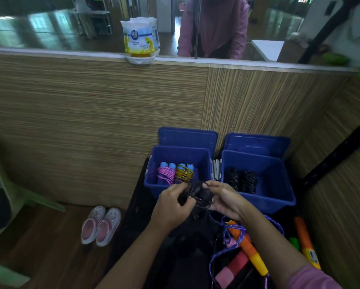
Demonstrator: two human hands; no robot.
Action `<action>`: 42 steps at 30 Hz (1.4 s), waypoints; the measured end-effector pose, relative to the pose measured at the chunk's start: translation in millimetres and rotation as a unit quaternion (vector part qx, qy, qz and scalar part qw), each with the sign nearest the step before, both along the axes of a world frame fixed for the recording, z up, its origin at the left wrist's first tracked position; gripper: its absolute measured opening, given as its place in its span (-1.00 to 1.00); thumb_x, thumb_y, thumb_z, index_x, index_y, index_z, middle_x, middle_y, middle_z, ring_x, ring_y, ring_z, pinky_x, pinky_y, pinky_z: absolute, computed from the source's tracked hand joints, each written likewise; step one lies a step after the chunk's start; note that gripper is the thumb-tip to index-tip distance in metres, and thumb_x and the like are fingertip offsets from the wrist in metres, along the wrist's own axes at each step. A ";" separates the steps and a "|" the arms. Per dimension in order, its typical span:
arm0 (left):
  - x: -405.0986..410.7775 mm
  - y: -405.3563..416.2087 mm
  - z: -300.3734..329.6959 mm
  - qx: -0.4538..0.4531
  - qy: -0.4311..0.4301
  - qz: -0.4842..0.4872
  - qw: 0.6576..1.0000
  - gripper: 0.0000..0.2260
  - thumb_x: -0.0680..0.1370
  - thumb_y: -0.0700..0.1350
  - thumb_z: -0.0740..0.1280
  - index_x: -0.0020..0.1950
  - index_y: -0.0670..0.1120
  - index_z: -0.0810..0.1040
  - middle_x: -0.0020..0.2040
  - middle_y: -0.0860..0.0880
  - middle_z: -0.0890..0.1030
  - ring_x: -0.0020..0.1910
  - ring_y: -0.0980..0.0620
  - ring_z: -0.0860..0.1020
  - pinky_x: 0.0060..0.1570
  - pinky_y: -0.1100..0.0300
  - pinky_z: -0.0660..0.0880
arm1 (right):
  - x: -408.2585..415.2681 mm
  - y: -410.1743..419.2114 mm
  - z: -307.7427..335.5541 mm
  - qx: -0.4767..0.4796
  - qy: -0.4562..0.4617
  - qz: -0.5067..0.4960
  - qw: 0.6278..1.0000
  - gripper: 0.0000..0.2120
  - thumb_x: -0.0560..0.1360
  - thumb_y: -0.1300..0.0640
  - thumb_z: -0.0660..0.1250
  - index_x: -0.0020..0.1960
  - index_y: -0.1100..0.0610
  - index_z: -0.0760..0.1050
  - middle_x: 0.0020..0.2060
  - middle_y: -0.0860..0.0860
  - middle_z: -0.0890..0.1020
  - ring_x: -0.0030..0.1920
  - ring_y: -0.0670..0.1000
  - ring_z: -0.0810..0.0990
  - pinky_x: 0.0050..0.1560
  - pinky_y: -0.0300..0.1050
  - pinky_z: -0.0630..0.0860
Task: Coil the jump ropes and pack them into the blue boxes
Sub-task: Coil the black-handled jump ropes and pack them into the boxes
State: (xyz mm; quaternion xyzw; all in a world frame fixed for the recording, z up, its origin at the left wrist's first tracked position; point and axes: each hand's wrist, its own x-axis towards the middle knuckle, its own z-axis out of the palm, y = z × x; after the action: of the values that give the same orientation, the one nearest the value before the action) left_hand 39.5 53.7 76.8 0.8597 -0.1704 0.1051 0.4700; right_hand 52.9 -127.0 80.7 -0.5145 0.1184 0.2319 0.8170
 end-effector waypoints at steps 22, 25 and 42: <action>5.6 3.6 11.1 0.036 0.009 -0.047 0.998 -0.62 0.40 0.04 0.19 0.15 -0.02 0.57 -0.35 0.10 0.50 -0.45 0.20 0.40 -0.34 0.21 0.41 | 6.1 3.2 -3.8 -0.091 -0.106 0.027 0.990 -0.80 0.50 0.09 0.26 -0.04 0.22 0.35 -0.24 0.09 0.50 -0.25 -0.01 0.46 -0.31 -0.20 0.48; 2.5 1.8 10.0 0.026 0.005 -0.056 0.998 -0.61 0.40 0.03 0.21 0.18 -0.04 0.56 -0.28 0.06 0.58 -0.37 0.20 0.49 -0.28 0.20 0.47 | 7.2 3.2 -4.7 -0.105 -0.116 0.015 0.988 -0.91 0.56 0.21 0.20 -0.09 0.23 0.39 -0.31 0.06 0.53 -0.31 -0.02 0.45 -0.33 -0.24 0.43; 19.7 -8.1 5.9 -0.019 -0.016 0.003 1.000 -0.69 0.39 -0.06 0.14 -0.02 -0.15 0.56 -0.23 -0.01 0.58 -0.36 0.09 0.49 -0.34 0.15 0.48 | 4.6 23.2 -0.3 0.068 0.037 0.028 0.997 -0.75 0.56 0.20 0.16 0.09 0.29 0.54 -0.08 0.18 0.66 -0.15 0.06 0.67 -0.25 -0.06 0.59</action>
State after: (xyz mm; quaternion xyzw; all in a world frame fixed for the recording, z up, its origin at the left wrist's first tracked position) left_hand 59.1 45.6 82.6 0.8493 -0.1737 0.1234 0.4829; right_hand 57.5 -103.8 80.4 -0.4523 0.1186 0.2808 0.8382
